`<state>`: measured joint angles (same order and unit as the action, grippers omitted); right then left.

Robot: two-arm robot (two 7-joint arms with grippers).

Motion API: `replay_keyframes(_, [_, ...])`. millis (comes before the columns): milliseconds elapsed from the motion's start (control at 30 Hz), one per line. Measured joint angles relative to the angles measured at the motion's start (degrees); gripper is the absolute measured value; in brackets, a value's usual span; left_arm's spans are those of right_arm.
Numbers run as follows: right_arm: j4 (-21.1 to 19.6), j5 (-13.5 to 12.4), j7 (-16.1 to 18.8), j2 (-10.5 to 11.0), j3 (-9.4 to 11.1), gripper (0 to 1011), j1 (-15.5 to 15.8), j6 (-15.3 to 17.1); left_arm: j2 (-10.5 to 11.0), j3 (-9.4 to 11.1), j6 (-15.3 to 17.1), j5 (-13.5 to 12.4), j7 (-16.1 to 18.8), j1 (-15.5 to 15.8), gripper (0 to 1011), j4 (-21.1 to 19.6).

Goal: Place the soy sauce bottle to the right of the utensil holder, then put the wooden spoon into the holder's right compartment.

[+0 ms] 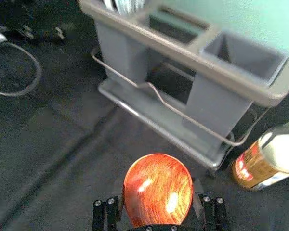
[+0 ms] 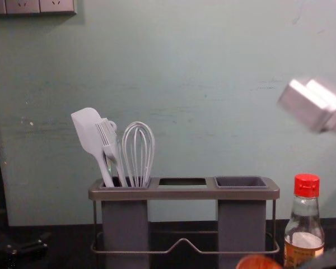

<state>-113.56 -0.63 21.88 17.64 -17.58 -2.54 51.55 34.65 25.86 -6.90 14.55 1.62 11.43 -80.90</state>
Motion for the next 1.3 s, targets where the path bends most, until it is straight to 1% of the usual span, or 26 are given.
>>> replay_keyframes(67, [-1.33,-0.5,0.99,0.92,0.99,838,1.24,-2.35,0.0,0.0,0.0,0.0,0.0,0.0,1005,0.0])
replay_keyframes(100, [-2.57,-1.02,1.98,2.03,1.99,838,2.67,-5.33,0.0,0.0,0.0,0.0,0.0,0.0,1005,0.0])
replay_keyframes(200, [-3.97,-2.35,3.26,3.53,3.69,837,4.66,-9.99,0.0,0.0,0.0,0.0,0.0,0.0,1005,0.0])
replay_keyframes(233, [-4.63,-3.14,3.79,4.41,4.71,838,6.16,-13.61,0.0,0.0,0.0,0.0,0.0,0.0,1005,0.0])
replay_keyframes(267, [-4.82,-3.54,3.98,4.79,5.23,838,6.85,-15.46,0.0,0.0,0.0,0.0,0.0,0.0,1005,0.0])
replay_keyframes(300, [-5.1,-4.25,4.24,5.39,6.18,837,8.21,-19.38,0.0,0.0,0.0,0.0,0.0,0.0,1005,0.0])
replay_keyframes(333, [-5.1,-4.25,4.24,5.39,6.18,838,8.21,-19.38,0.0,0.0,0.0,0.0,0.0,0.0,1005,0.0])
replay_keyframes(367, [-5.14,-4.87,4.36,5.82,7.05,837,9.59,-23.57,0.0,0.0,0.0,0.0,0.0,0.0,1005,0.0])
replay_keyframes(400, [-5.13,-5.27,4.45,5.94,7.45,838,10.15,-25.61,0.0,0.0,0.0,0.0,0.0,0.0,1005,0.0])
replay_keyframes(433, [-4.93,-5.94,4.64,6.12,8.11,838,11.13,-29.16,0.0,0.0,0.0,0.0,0.0,0.0,1005,0.0])
replay_keyframes(500, [-4.52,-6.48,4.67,6.2,8.7,837,12.26,-33.56,0.0,0.0,0.0,0.0,0.0,0.0,1005,0.0])
replay_keyframes(533, [-3.98,-6.97,4.66,6.2,9.23,837,13.27,-38.46,0.0,0.0,0.0,0.0,0.0,0.0,1005,0.0])
replay_keyframes(600, [-3.34,-7.21,4.48,6.04,9.6,838,14.17,-43.22,0.0,0.0,0.0,0.0,0.0,0.0,1005,0.0])
replay_keyframes(633, [-2.72,-7.51,4.23,5.8,9.87,838,14.89,-47.27,0.0,0.0,-0.01,0.0,0.0,0.0,1005,0.0])
replay_keyframes(667, [-2.5,-7.66,4.07,5.66,9.96,838,15.11,-48.64,0.0,0.0,0.0,0.0,0.0,0.0,1005,0.0])
replay_keyframes(700, [-1.99,-8.05,3.74,5.28,10.15,838,15.65,-51.92,0.0,0.0,0.0,0.0,0.0,0.0,1005,0.0])
replay_keyframes(800, [-1.35,-8.87,3.37,4.81,10.38,838,16.27,-55.87,0.0,0.0,0.0,0.0,0.0,0.0,1005,0.0])
replay_keyframes(833, [-1.0,-9.48,3.13,4.57,10.48,838,16.54,-57.93,0.0,0.0,0.0,0.0,0.0,0.0,1005,0.0])
replay_keyframes(900, [-0.73,-10.05,3.02,4.42,10.54,838,16.72,-59.44,0.0,0.0,0.0,0.0,0.0,0.0,1005,0.0])
replay_keyframes(1033, [-0.68,-10.52,2.07,4.37,10.55,838,17.06,-60.2,0.0,0.0,0.0,0.0,0.0,0.0,1005,0.0])
replay_keyframes(1300, [-0.68,-10.48,2.12,4.34,10.5,837,16.97,-60.19,0.0,0.0,0.0,0.0,0.0,0.0,1005,0.0])
